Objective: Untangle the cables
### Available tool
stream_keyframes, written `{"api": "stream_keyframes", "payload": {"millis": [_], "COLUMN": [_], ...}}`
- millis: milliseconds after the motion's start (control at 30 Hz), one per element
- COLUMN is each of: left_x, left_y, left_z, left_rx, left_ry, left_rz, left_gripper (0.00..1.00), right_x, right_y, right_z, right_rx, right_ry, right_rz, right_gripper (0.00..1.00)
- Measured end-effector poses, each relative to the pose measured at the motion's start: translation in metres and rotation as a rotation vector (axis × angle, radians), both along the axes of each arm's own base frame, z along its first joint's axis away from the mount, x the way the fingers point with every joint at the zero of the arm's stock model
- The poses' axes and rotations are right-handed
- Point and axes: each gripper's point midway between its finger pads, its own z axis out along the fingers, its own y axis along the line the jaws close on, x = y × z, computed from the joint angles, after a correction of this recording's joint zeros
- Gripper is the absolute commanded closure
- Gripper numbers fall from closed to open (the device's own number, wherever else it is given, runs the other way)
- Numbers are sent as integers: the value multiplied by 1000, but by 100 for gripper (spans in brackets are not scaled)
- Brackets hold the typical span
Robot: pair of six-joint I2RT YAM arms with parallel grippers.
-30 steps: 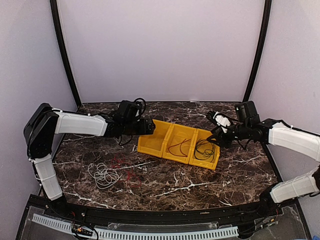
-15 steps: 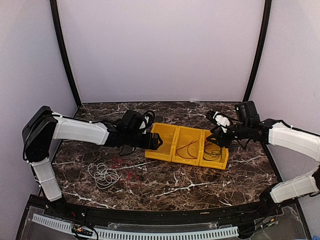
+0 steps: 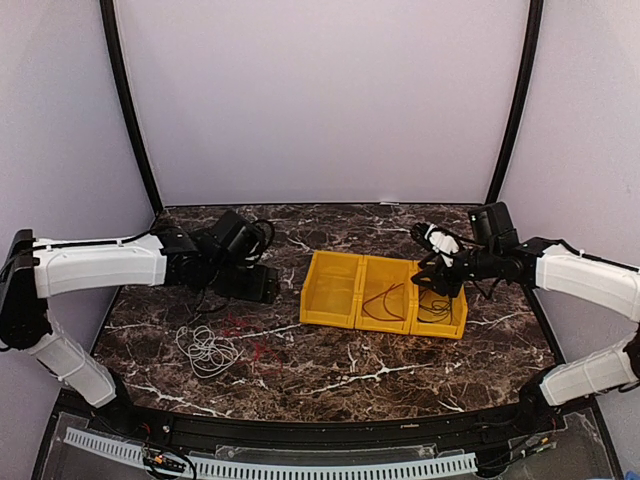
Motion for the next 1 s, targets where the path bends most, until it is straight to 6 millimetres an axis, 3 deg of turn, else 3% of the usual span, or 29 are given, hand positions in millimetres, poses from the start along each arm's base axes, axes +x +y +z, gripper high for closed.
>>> {"api": "stream_keyframes", "payload": {"millis": [133, 300, 467, 767, 1000], "left_x": [-17, -31, -30, -16, -3], "left_y": [30, 69, 98, 90, 92], "left_z": [5, -24, -56, -79, -95], "left_rx": [32, 125, 174, 170, 179], "left_ry": [33, 137, 219, 221, 224], "left_rz": [82, 203, 282, 253, 267], "left_gripper": [35, 53, 61, 67, 81], "right_x": [-3, -7, -9, -9, -9], "right_y": [4, 11, 13, 13, 12], "right_z": [-5, -8, -9, -9, -9], "right_rx": [-7, -14, -15, -19, -23], "right_ry": [12, 18, 21, 18, 15], "right_rz": [19, 44, 52, 54, 54], "right_gripper": [57, 57, 57, 58, 58]}}
